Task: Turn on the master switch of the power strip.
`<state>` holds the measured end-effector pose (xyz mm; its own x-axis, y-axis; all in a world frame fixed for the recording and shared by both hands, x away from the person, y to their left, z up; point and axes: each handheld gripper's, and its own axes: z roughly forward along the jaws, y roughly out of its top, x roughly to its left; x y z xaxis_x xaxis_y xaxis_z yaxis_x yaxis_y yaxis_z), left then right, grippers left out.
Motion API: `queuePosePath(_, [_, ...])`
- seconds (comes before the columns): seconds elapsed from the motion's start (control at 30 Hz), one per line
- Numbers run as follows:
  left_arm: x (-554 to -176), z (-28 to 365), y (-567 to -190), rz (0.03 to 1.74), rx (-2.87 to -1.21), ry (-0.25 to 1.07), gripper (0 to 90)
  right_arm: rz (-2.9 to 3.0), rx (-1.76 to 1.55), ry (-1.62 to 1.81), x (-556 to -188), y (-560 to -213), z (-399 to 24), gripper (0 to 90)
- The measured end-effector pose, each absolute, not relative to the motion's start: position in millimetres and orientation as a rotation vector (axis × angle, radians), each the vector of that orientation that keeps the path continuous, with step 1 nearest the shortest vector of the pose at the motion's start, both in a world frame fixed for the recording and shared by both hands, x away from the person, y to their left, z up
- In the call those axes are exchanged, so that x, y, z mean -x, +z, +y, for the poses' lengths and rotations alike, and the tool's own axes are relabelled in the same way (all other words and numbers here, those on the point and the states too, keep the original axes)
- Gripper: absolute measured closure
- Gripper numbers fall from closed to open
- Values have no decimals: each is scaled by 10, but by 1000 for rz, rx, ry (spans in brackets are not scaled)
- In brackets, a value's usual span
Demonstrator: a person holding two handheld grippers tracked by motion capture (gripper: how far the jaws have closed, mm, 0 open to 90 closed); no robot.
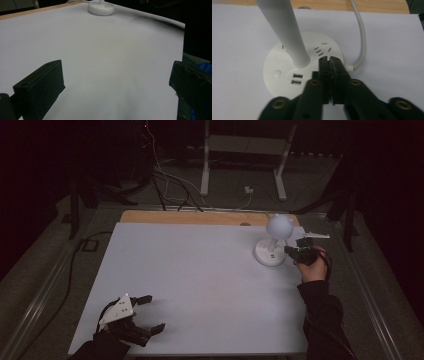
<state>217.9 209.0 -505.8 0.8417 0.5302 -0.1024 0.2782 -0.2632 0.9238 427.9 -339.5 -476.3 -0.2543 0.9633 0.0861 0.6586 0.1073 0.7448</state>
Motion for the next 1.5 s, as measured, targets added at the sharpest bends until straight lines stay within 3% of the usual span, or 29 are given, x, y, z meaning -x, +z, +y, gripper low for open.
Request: queuePosePath(1.5, [-2175,2083,-5061,600,-1869,269,2,1942,-1585,889,-4296,-4979,-3250,900])
